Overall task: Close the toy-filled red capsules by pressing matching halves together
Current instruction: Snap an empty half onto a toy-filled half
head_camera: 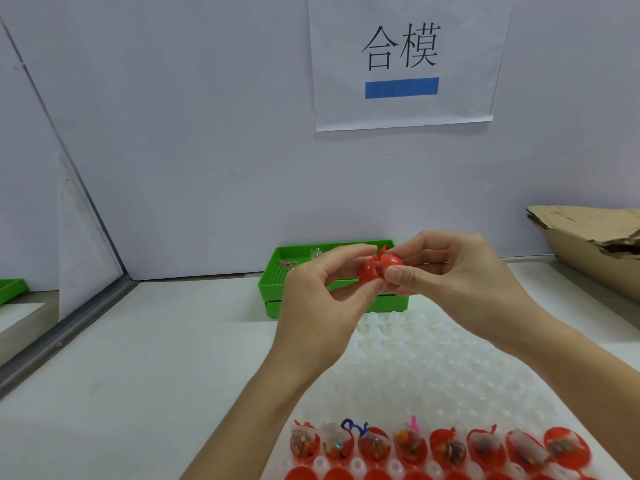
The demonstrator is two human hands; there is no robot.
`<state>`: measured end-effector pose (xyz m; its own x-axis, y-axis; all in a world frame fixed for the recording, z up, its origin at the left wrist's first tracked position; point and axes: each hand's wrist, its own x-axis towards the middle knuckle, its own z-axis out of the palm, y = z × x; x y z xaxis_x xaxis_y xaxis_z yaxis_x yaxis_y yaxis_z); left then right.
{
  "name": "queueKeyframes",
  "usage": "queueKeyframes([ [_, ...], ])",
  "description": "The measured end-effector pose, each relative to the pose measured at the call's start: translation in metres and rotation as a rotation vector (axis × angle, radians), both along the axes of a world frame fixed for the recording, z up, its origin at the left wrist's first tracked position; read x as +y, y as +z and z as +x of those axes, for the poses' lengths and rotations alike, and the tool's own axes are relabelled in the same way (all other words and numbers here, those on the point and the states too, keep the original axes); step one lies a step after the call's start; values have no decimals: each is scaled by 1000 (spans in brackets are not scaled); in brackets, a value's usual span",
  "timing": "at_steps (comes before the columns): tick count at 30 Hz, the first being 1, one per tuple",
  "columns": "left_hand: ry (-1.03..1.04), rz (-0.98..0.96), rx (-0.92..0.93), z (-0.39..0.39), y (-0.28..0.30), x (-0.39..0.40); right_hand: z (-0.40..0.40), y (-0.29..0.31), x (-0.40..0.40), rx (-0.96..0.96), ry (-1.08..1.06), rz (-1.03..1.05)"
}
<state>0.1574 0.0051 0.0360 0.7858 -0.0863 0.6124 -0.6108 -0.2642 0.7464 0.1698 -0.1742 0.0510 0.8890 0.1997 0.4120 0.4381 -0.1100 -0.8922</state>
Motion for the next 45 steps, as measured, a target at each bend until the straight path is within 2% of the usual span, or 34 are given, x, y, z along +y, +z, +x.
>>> queueKeyframes([
  [6, 15, 58, -99, 1, 0, 2, -1, 2, 0, 14, 37, 28],
  [11, 102, 176, -285, 1, -2, 2, -2, 2, 0, 29, 47, 61],
  [21, 70, 359, -399, 4, -2, 4, -4, 5, 0, 32, 42, 58],
  [26, 75, 369, -434, 5, -1, 4, -4, 6, 1, 34, 42, 72],
  [31, 47, 181, -221, -2, 2, 2, -5, 5, 2, 29, 28, 51],
  [35, 47, 79, -170, 1, 1, 0, -6, 6, 2, 24, 38, 71],
  [39, -46, -83, -28, 1, 1, -1, -7, 7, 3, 13, 50, 70],
  [45, -126, -96, 23, 0, 3, 1, -6, 6, 3, -19, 29, 56],
])
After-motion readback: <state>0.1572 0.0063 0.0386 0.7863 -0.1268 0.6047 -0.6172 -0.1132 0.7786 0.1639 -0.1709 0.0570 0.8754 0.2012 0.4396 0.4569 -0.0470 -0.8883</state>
